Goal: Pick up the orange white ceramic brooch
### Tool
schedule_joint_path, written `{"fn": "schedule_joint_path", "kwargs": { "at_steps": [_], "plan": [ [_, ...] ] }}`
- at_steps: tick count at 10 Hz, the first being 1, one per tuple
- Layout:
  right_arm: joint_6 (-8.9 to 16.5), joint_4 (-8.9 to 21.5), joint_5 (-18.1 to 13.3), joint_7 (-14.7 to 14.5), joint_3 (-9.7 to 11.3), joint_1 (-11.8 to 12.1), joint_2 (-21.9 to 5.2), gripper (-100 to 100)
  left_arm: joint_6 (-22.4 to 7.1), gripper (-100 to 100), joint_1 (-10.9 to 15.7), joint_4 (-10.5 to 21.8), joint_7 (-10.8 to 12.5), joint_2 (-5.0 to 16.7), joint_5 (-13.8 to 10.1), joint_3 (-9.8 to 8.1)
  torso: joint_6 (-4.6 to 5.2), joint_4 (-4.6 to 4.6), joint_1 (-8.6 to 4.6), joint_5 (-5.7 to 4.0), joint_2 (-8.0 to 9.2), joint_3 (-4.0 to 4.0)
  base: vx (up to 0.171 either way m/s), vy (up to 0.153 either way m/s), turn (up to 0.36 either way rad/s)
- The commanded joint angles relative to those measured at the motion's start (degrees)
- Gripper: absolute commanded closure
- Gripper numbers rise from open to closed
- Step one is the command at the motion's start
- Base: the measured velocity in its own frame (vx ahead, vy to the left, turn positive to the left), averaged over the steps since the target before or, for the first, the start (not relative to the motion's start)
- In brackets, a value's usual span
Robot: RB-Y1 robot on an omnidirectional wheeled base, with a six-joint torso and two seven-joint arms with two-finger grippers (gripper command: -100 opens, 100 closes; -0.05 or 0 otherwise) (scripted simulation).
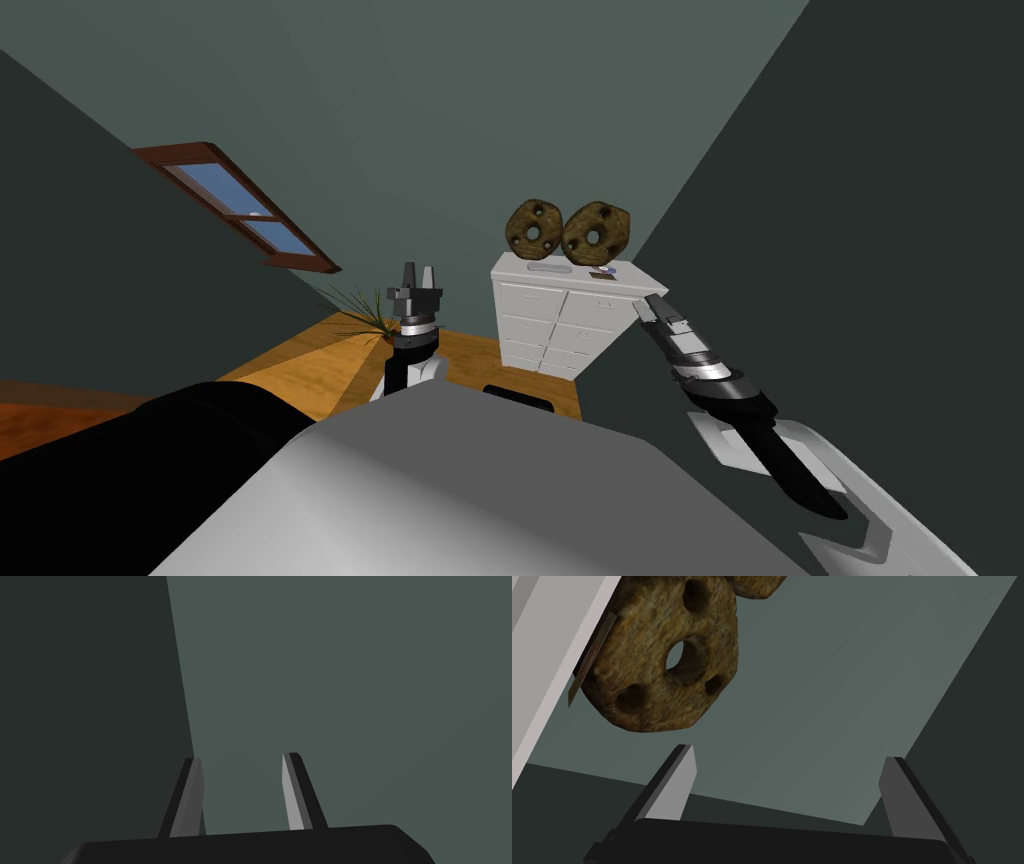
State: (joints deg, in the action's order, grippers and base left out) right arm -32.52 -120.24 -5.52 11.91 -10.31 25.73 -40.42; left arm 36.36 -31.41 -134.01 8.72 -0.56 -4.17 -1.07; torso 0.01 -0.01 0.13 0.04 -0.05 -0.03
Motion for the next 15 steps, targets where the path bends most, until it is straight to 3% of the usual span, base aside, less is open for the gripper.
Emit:
{"fn": "schedule_joint_path", "kwargs": {
  "at_steps": [1,6,7,10,11,13,14,15],
  "plan": [
    [-1.2,1.9,-0.1,1.8,-1.5,0.0,-2.9,-100,0.0,0,0.0,0.0,0.0,0.0,0.0,0.0,0.0,0.0,0.0,0.0,0.0,0.0,0.023,0.052,0.046],
    [-2.4,3.8,-0.3,3.6,-3.1,0.1,-11.7,-100,0.0,0,0.0,0.0,0.0,0.0,0.0,0.0,0.0,-0.01,0.06,0.01,-0.02,-0.01,0.014,0.043,0.023],
    [-3.6,5.7,-0.5,5.4,-4.7,0.3,-13.5,-100,0.0,0,0.0,0.0,0.0,0.0,0.0,0.0,0.0,0.0,-0.02,-0.01,0.01,0.01,0.024,0.046,0.062],
    [-3.6,5.7,-0.5,5.4,-4.7,0.3,-17.6,-100,0.0,0,0.0,0.0,0.0,0.0,0.0,0.0,0.01,0.0,-0.02,-0.01,0.02,0.01,0.009,0.025,0.008],
    [-5.0,7.6,-0.8,7.2,-6.3,0.6,-19.9,-100,0.0,0,0.0,0.0,0.0,0.0,0.0,0.0,0.01,0.01,-0.1,-0.03,0.05,0.03,0.023,0.035,0.058],
    [-5.0,7.6,-0.8,7.2,-6.3,0.6,-23.3,-100,0.0,0,0.0,0.0,0.0,0.0,0.0,0.0,0.0,-0.01,0.02,0.0,-0.02,-0.01,0.013,0.032,0.017],
    [-6.4,9.6,-1.1,8.9,-7.9,0.9,-25.0,-100,0.0,0,0.0,0.0,0.0,0.0,0.0,0.0,0.01,0.0,-0.04,-0.01,0.02,0.01,0.016,0.037,0.056],
    [-6.4,9.6,-1.1,8.9,-7.9,0.9,-26.8,-100,0.0,0,0.0,0.0,0.0,0.0,0.0,0.0,-0.01,0.0,0.0,-0.01,0.0,0.0,0.021,0.035,0.033]
  ]
}}
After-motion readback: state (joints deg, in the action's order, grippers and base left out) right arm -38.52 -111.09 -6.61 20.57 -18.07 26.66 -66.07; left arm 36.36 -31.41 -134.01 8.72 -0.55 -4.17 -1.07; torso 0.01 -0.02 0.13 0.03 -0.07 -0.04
